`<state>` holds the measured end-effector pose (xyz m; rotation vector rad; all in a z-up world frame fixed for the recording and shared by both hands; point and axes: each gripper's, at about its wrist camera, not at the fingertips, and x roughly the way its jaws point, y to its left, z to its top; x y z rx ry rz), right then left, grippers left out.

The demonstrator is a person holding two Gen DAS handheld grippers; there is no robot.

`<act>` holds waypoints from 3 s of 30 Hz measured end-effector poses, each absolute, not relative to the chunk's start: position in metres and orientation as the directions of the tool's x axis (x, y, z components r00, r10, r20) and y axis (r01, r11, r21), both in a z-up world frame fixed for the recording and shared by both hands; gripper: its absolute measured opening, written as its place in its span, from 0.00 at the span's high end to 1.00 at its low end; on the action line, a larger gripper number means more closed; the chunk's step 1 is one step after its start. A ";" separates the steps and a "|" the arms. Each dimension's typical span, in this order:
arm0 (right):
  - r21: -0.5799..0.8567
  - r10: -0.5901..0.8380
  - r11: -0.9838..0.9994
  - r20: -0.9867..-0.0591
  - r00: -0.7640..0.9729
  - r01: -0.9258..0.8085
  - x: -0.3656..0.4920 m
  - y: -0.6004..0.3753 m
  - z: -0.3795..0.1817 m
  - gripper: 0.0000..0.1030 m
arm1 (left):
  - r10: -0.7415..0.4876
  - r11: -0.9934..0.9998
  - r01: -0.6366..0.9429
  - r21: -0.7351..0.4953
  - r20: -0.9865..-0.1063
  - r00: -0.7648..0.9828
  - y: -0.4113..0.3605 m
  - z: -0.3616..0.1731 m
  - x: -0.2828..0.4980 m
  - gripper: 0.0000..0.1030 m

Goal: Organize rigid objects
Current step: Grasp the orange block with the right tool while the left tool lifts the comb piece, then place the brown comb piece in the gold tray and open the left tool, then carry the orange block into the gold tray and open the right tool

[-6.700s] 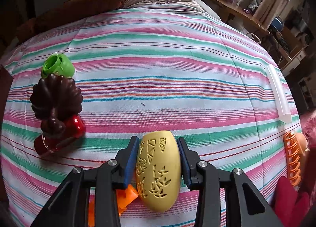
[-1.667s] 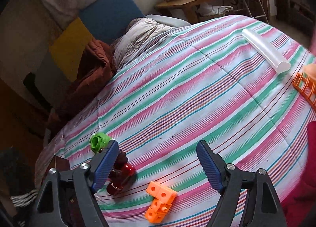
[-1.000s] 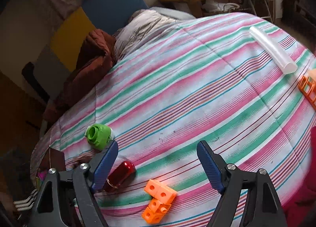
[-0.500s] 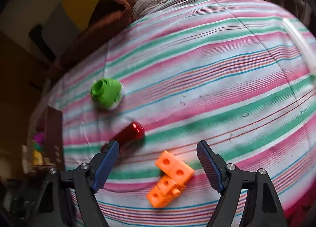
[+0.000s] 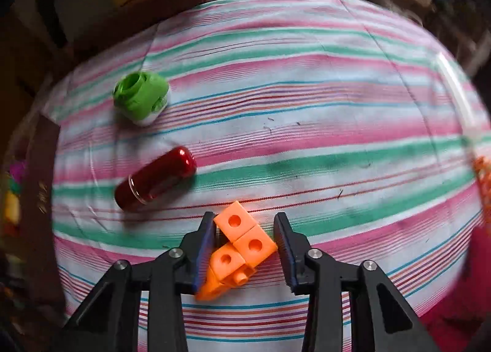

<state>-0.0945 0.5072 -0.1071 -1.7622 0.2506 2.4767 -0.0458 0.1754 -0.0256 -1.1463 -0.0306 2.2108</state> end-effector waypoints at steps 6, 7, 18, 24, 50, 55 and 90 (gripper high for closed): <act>0.043 0.000 -0.991 -0.946 -0.325 -0.126 -0.095 0.500 -0.111 0.62 | 0.489 -0.856 -0.428 -0.289 -0.720 -0.493 0.103 -0.016 -0.054 0.49; 0.039 0.003 -0.992 -0.946 -0.324 -0.123 -0.095 0.500 -0.112 0.61 | 0.474 -0.868 -0.409 -0.283 -0.720 -0.508 0.090 -0.017 -0.055 0.49; 0.010 0.025 -0.994 -0.944 -0.329 -0.106 -0.097 0.492 -0.112 0.61 | 0.362 -0.930 -0.167 -0.328 -0.731 -0.578 -0.021 -0.027 -0.081 0.49; -0.009 0.039 -0.996 -0.940 -0.339 -0.092 -0.096 0.485 -0.114 0.61 | 0.345 -0.935 -0.133 -0.328 -0.766 -0.542 -0.018 -0.051 -0.099 0.49; -0.028 0.058 -0.996 -0.930 -0.364 -0.086 -0.093 0.480 -0.109 0.62 | 0.179 -0.984 -0.130 -0.125 -0.759 -0.627 -0.018 -0.048 -0.086 0.46; -0.026 0.057 -0.996 -0.927 -0.372 -0.087 -0.093 0.479 -0.108 0.62 | 0.126 -0.991 -0.119 -0.062 -0.732 -0.669 -0.017 -0.034 -0.066 0.46; 0.193 -0.468 -0.816 -0.774 -0.427 0.546 -0.061 0.176 -0.031 0.62 | 0.126 -0.990 -0.130 -0.050 -0.714 -0.689 -0.032 -0.035 -0.035 0.46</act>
